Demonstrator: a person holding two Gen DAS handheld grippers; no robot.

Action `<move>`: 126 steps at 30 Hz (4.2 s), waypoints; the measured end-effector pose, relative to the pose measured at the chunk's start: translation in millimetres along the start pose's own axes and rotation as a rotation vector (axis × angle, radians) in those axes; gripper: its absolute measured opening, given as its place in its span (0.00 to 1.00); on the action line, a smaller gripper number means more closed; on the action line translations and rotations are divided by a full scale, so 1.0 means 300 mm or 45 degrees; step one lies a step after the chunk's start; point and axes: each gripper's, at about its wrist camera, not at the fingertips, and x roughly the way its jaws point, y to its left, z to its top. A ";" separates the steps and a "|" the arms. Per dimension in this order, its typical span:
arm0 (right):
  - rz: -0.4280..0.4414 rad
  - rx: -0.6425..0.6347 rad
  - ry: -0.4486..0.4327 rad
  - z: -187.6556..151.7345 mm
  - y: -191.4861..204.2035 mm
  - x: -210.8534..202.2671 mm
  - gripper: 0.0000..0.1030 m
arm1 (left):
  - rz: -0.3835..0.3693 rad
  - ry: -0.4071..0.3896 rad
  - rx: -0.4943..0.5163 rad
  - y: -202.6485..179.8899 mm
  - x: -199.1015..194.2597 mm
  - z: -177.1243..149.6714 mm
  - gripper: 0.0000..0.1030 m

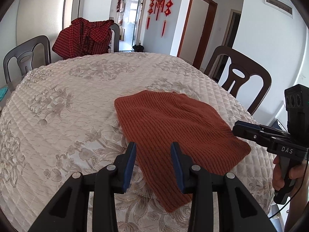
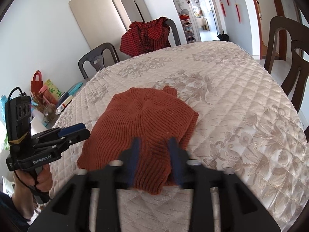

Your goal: Fold small clothes

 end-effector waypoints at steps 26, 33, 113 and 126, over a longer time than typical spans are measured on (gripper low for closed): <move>-0.027 0.141 0.056 0.006 -0.129 0.090 0.42 | -0.088 0.048 -0.220 0.110 0.074 -0.003 0.45; -0.009 0.214 0.035 0.054 -0.169 0.099 0.43 | -0.124 -0.006 -0.245 0.108 0.051 0.010 0.45; 0.572 0.187 0.174 0.209 0.226 0.473 0.27 | -0.036 -0.064 -0.341 0.490 -0.060 0.090 0.31; 0.540 0.227 0.257 0.271 0.309 0.739 0.28 | 0.062 0.020 -0.398 0.760 0.068 0.105 0.34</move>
